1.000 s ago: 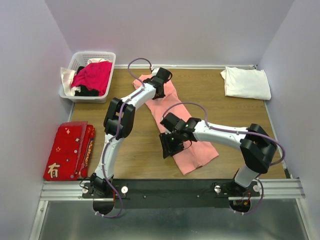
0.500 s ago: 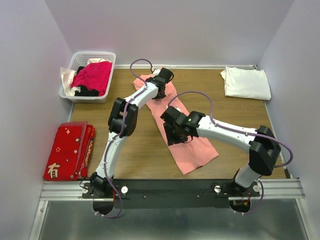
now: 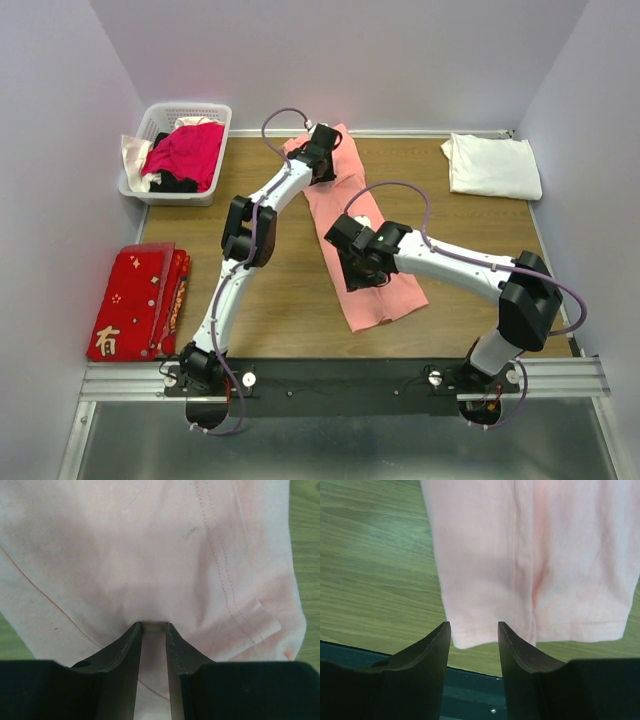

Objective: Fold and stack the t-shirts
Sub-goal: Fold the tshirt

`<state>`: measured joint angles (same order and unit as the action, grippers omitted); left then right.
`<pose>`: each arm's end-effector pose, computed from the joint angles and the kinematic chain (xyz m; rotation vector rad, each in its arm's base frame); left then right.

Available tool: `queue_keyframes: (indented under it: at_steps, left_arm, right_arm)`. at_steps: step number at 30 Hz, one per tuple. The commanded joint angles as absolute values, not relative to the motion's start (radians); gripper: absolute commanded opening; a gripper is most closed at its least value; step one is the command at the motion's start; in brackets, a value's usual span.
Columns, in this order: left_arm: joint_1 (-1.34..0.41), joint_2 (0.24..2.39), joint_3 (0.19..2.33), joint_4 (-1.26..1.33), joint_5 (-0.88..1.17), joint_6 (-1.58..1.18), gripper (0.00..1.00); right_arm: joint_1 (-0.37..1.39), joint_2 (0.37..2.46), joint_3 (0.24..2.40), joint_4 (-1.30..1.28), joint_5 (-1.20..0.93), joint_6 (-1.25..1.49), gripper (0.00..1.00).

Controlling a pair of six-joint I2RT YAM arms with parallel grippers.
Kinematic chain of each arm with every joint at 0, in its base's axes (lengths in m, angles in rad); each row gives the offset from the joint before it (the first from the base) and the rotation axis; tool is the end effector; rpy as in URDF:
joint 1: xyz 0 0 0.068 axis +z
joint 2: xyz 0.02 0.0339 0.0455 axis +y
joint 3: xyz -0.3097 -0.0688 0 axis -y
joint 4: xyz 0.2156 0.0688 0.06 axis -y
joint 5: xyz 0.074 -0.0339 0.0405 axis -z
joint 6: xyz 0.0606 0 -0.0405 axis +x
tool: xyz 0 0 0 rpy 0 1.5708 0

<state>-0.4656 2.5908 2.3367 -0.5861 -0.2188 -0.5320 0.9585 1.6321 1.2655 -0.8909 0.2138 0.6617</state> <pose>0.5389 -0.2561 0.1803 -0.1799 2.3881 -0.2070 0.1846 0.2404 0.2746 -0.3632 2.7468 0.1120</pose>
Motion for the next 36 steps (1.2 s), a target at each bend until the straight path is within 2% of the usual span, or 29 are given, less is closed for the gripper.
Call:
queue_keyframes:
  at_steps: [1, 10, 15, 20, 30, 36]
  left_arm:
    - [-0.449, 2.634, 2.361, -0.407, -0.005, -0.43, 0.36]
    - [-0.443, 2.507, 2.316, -0.183, 0.091, -0.348, 0.39]
    - [-0.443, 2.326, 2.174, -0.062, 0.055, -0.331, 0.45]
    - [-0.443, 2.202, 2.106, -0.093, 0.023, -0.314, 0.45]
    - [-0.443, 2.002, 1.982, -0.172, -0.106, -0.252, 0.45]
    - [-0.443, 1.942, 1.982, -0.235, -0.144, -0.271, 0.45]
  right_arm:
    - [0.945, 1.647, 1.221, -0.934, 0.253, 0.672, 0.52]
    - [0.945, 1.756, 1.126, -0.85, 0.256, 0.606, 0.52]
    - [0.945, 1.81, 1.103, -0.796, 0.235, 0.589, 0.52]
    - [0.946, 1.864, 1.049, -0.72, 0.146, 0.572, 0.51]
    - [0.95, 1.957, 1.003, -0.588, -0.222, 0.538, 0.5]
    - [0.986, 2.054, 1.032, -0.477, -0.264, 0.586, 0.5]
